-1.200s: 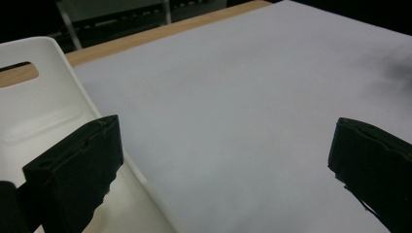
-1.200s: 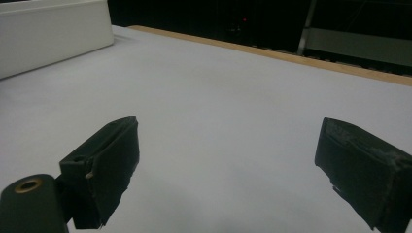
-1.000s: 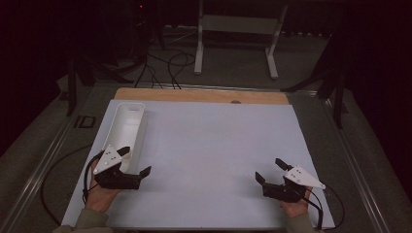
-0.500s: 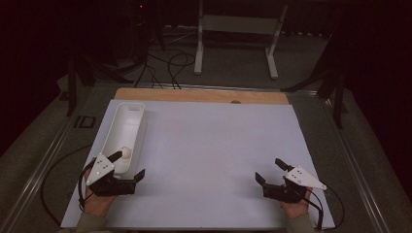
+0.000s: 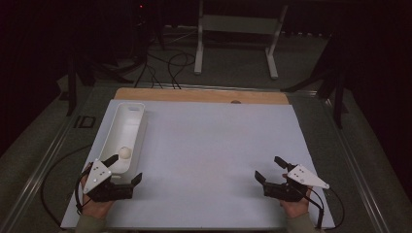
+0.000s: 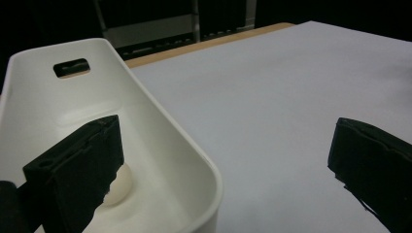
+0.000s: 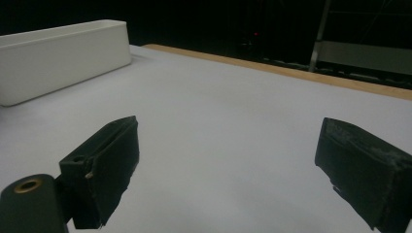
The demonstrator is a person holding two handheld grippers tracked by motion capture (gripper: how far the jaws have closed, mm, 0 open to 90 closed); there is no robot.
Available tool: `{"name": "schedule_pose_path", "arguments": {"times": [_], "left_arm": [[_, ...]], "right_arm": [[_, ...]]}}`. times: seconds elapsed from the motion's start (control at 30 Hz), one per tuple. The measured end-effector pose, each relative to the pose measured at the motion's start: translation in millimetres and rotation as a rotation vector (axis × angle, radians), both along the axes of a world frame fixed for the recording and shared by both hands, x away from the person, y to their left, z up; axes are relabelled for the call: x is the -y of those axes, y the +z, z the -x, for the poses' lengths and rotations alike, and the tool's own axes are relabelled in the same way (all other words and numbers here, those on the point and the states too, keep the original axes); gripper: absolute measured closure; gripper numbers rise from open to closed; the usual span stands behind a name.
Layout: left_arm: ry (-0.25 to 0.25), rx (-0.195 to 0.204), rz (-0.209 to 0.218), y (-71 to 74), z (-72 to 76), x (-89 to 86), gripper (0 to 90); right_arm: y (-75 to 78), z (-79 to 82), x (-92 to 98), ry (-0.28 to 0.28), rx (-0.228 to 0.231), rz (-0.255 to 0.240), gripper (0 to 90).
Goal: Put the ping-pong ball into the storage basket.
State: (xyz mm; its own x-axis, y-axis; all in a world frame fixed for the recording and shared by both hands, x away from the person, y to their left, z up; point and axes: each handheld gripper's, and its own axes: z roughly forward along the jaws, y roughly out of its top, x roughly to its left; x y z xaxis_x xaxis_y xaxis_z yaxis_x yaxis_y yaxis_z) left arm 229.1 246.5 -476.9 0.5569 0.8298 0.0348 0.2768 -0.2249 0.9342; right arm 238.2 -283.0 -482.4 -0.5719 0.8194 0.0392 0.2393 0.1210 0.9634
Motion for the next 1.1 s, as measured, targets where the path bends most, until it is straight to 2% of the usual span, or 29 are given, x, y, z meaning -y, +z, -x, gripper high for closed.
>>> {"name": "schedule_pose_path", "arguments": {"times": [0.2,0.33,0.8,0.87,1.1], "left_arm": [[-0.004,-0.009,0.005,-3.3,2.6,0.5,0.0],[-0.017,-0.014,-0.009,-6.8,5.2,0.5,0.0],[-0.005,-0.015,0.024,-8.5,3.2,-3.2,0.0],[-0.001,-0.013,0.041,-8.1,3.1,-4.2,0.0],[0.0,0.001,0.054,-6.5,3.9,-3.9,0.0]], "right_arm": [[3.3,1.3,-1.4,0.007,0.01,-0.003,8.7],[4.9,2.0,-0.8,0.005,0.016,-0.011,8.7],[1.4,2.3,-0.1,0.011,0.003,-0.01,8.7],[0.3,2.3,-0.3,0.013,-0.003,-0.009,8.7],[-3.0,2.5,-0.4,0.015,-0.014,0.0,8.7]]}}
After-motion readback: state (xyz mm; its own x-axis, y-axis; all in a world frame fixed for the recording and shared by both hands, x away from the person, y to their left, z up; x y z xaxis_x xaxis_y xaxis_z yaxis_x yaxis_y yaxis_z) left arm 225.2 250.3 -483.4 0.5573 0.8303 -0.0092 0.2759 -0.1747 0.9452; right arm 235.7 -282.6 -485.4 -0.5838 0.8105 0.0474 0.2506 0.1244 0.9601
